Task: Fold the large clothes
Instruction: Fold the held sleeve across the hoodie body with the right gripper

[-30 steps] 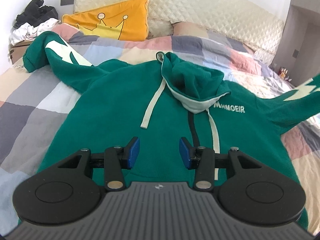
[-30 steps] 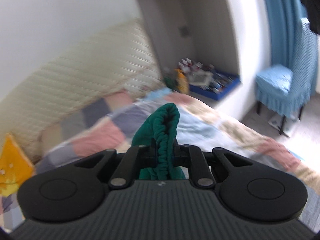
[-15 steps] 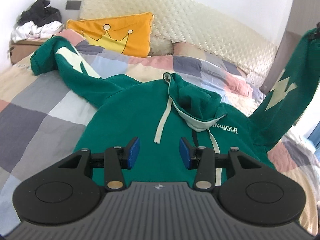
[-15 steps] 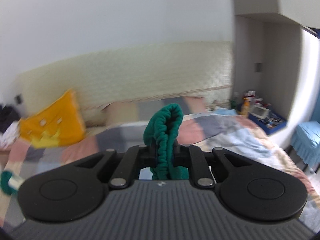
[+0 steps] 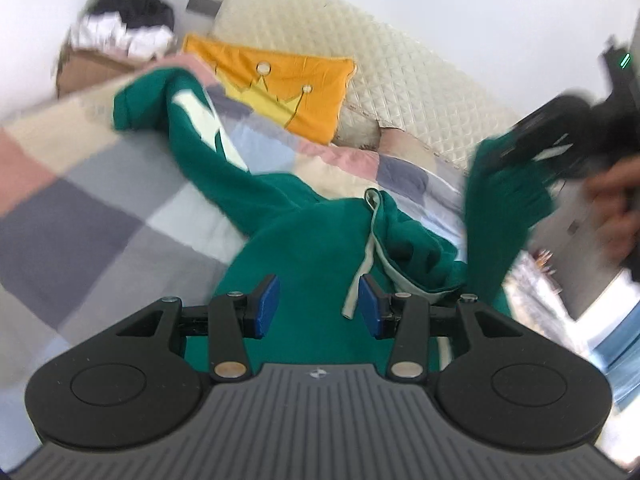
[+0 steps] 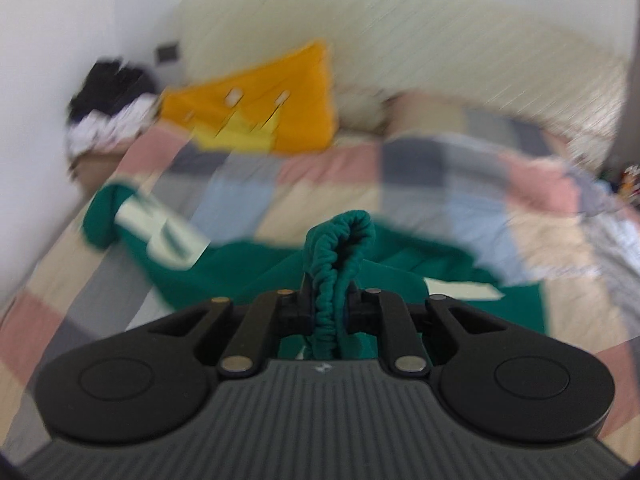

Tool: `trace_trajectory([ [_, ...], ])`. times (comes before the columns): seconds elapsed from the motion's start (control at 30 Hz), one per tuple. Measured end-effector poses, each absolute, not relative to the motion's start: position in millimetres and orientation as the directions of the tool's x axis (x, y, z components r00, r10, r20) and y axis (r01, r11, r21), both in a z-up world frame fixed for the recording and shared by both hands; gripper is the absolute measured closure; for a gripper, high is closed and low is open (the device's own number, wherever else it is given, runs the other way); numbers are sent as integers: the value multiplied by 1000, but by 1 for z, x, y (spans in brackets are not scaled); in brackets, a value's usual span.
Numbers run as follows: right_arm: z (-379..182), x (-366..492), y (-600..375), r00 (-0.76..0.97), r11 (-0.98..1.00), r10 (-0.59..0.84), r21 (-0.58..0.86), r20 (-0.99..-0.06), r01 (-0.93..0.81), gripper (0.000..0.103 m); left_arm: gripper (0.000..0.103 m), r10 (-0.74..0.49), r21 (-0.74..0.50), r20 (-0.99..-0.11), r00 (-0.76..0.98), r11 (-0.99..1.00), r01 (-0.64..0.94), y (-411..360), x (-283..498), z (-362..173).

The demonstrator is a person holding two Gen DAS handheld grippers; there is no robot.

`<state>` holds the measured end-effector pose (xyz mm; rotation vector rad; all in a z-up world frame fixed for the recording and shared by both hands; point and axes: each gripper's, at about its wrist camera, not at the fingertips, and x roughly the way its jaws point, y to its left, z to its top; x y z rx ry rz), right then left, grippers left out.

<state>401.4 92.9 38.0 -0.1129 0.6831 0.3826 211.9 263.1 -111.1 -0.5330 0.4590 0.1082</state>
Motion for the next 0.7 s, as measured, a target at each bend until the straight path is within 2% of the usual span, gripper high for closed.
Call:
trace_trajectory([
  [0.2,-47,396,145,574,896,356,95,-737,-433,87,54,-33,-508,-471,882,828,-240,277,217,-127],
  [0.33,-62,402,145,527,890,387,156,-757,-429,83,54,-50,-509,-476,878,830,-229,281,226,-134],
  [0.37,-61,405,143,509,883,410,190,-757,-430,80,54,-44,-501,-481,876,833,-233,280,229,-136],
  [0.4,-60,406,139,495,875,429,213,-756,-434,72,54,-41,-501,-484,874,832,-239,281,232,-138],
  [0.43,-58,406,137,483,868,447,233,-753,-439,58,54,-51,-512,-486,873,825,-237,281,235,-140],
  [0.5,-51,400,125,477,846,498,285,-725,-450,39,54,-84,-541,-477,875,813,-217,281,242,-143],
  [0.6,-42,388,103,481,812,566,353,-669,-464,37,54,-135,-586,-430,893,794,-163,276,245,-145],
  [0.7,-41,379,74,507,798,596,391,-622,-459,37,54,-127,-558,-439,890,815,-159,266,251,-146],
])
